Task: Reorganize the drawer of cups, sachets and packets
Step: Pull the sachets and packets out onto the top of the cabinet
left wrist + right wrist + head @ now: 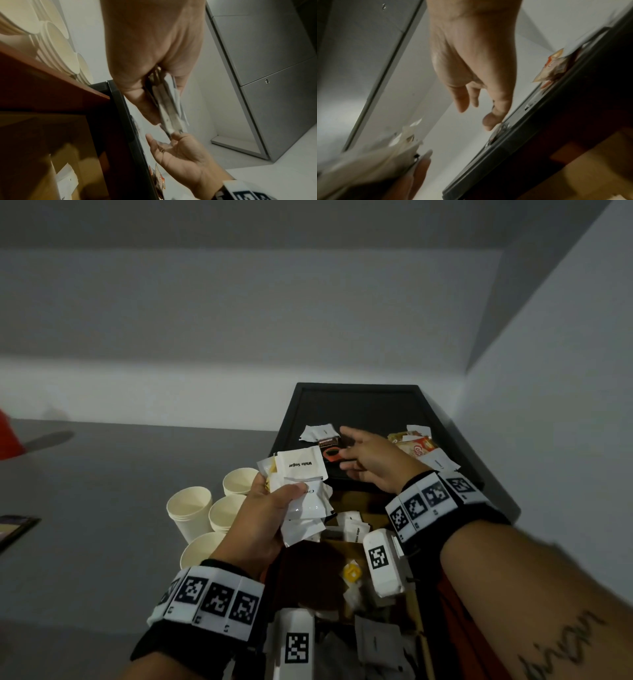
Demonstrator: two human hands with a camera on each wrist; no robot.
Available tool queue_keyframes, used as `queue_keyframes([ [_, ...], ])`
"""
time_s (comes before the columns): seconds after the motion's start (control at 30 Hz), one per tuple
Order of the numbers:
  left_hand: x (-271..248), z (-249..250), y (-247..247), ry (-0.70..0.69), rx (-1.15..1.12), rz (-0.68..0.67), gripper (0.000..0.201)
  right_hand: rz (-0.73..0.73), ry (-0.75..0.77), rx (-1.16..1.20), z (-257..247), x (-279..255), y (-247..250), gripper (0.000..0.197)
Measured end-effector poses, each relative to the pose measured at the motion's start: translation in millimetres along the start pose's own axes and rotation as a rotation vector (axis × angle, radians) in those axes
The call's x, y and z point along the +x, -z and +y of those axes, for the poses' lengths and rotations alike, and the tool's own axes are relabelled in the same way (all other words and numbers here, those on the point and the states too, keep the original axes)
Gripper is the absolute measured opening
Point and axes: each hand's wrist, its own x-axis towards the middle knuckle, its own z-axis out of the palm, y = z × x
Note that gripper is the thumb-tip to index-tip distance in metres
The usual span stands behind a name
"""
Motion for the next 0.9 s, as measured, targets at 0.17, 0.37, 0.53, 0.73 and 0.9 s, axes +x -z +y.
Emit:
queue_keyframes([
  [0.17,14.1,-4.0,-2.0,-0.007,0.010,0.027,0.035,-0.039,0.079,-0.093,6.3,-7.6,3.2,0.014],
  [0.37,29.9,-12.7,-10.3,-0.036,0.020,0.025,0.048,-0.216,0.233,-0.379,16.4,-9.3,6.9,0.056],
  [0.53,35.9,-18.9,-15.6,-0.041,0.027,0.001,0.043,-0.181,0.247,-0.327,23.2,-1.8,10.3,0.056],
  [0.73,39.8,-17.9,-15.5,-0.015,0.006,0.006,0.034,-0.169,0.237,-0.254,22.1,3.1,11.1,0.049],
  [0.9,42.1,-17.5,-15.8,0.001,-0.028,0.048,0.036,-0.051,0.226,-0.211,16.3,8.4,21.7,0.033],
])
